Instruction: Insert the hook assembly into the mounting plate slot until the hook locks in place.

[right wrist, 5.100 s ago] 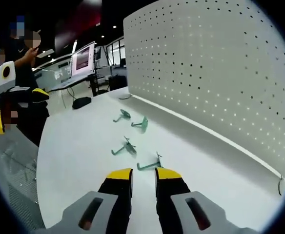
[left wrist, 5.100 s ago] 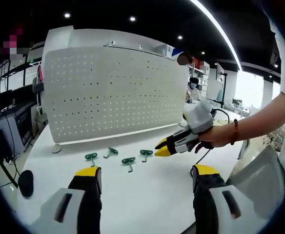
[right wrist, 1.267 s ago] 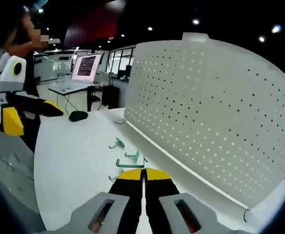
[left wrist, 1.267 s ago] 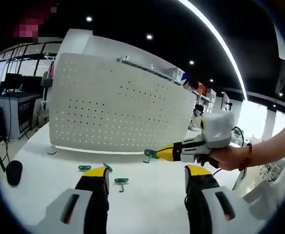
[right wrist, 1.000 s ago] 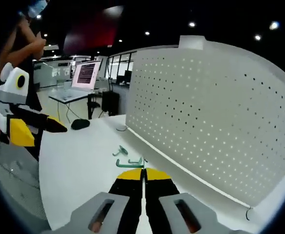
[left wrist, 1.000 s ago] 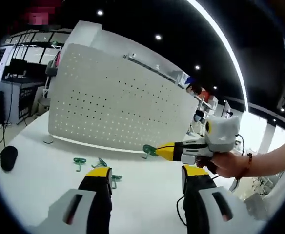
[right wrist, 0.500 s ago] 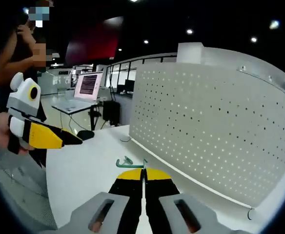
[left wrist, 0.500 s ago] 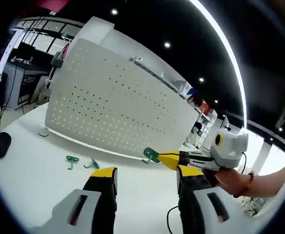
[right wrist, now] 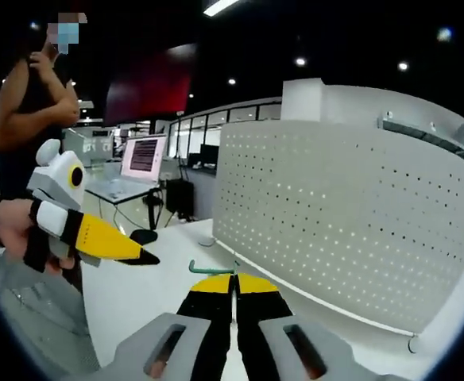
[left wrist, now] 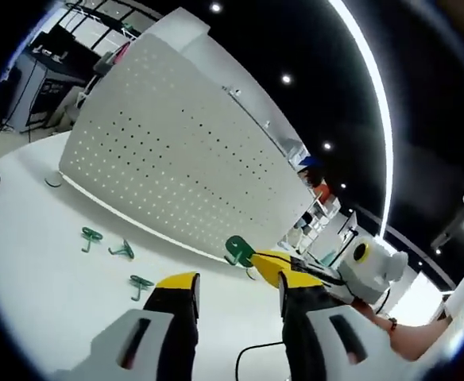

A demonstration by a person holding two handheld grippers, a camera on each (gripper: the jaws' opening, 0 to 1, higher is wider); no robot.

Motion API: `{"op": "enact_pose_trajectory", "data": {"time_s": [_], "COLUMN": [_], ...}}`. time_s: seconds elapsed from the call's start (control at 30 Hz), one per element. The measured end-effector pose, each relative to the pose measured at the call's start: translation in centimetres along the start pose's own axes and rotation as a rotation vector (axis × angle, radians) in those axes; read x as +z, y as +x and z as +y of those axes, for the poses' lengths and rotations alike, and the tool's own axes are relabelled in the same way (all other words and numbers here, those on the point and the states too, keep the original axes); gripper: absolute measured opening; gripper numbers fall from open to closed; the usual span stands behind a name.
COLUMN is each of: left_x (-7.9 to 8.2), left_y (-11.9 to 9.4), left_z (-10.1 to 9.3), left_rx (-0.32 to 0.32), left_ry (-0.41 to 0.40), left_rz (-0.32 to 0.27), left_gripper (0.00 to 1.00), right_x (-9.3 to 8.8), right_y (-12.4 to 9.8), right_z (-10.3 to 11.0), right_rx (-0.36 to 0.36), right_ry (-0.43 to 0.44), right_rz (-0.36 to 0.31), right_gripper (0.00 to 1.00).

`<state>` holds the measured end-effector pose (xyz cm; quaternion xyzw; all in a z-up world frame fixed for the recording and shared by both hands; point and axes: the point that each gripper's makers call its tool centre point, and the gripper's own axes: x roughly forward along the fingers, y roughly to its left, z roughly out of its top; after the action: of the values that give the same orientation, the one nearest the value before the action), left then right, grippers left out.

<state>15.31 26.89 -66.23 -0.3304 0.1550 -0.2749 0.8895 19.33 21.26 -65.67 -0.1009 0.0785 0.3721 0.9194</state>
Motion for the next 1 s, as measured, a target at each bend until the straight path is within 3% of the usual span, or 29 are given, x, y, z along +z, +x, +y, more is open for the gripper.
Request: {"op": "enact_pose_trajectory", "data": {"time_s": [0.6, 0.83, 1.0], "left_x": [0.0, 0.0, 0.7], "left_y": [0.1, 0.1, 0.0], "left_z": [-1.6, -2.2, -2.4], "left_rx": [-0.058, -0.082, -0.102], "left_ry": [-0.056, -0.099, -0.145], "left_rz": [-0.021, -0.023, -0.056], "left_gripper": [0.38, 0.28, 0.26], "right_x": [1.9, 2.4, 2.8], "right_y": [-1.5, -1.9, -2.1], "right_z": [2.6, 3.4, 3.6], "right_rx": [0.051, 0.071, 0.083], "right_ry": [0.007, 0.011, -0.001], "right_rz": [-0.075, -0.099, -0.113], "right_gripper": [0.00, 0.00, 0.00]}}
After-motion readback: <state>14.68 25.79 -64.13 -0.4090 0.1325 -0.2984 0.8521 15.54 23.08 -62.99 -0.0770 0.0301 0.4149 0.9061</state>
